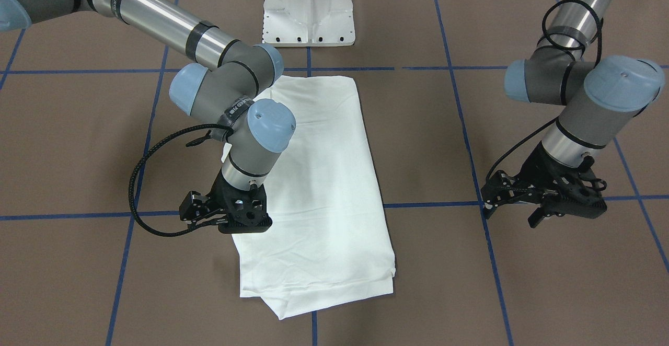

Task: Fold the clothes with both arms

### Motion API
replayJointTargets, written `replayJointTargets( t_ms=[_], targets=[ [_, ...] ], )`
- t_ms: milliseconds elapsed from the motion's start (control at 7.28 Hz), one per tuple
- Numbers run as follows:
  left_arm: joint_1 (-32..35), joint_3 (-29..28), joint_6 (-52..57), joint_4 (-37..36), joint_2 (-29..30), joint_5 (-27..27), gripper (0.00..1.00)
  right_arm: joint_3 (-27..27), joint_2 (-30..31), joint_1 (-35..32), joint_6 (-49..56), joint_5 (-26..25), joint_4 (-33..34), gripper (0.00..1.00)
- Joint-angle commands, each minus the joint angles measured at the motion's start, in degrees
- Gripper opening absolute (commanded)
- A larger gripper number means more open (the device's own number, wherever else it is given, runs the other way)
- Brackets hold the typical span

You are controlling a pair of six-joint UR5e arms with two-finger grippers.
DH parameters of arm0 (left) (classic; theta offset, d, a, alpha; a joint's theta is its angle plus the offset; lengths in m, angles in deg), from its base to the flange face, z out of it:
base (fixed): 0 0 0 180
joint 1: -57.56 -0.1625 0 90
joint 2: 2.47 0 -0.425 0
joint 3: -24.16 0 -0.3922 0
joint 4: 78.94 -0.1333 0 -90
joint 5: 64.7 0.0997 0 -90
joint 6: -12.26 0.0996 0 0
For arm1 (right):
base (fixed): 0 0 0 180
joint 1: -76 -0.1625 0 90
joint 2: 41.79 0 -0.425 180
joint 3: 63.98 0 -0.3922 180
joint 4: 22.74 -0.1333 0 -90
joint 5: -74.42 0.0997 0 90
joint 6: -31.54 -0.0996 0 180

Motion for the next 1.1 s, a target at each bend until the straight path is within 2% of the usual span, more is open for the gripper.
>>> replayJointTargets(
  t_ms=[0,137,412,962],
  targets=[
    [-0.02,-0.03,0.0,0.09,0.0,0.0,1.0,5.37,0.18,4.71,-10.95,2.12,-0.62,1.0],
    [-0.02,-0.12,0.09,0.09,0.0,0.0,1.0,8.18,1.14,6.83,-13.6,2.04,1.47,1.0],
    [-0.02,-0.03,0.09,0.09,0.0,0.0,1.0,13.02,2.54,9.82,-14.68,0.29,9.8,1.0],
    [-0.02,0.05,0.09,0.09,0.0,0.0,1.0,13.92,5.1,10.89,-14.68,-1.74,10.64,1.0]
  ],
)
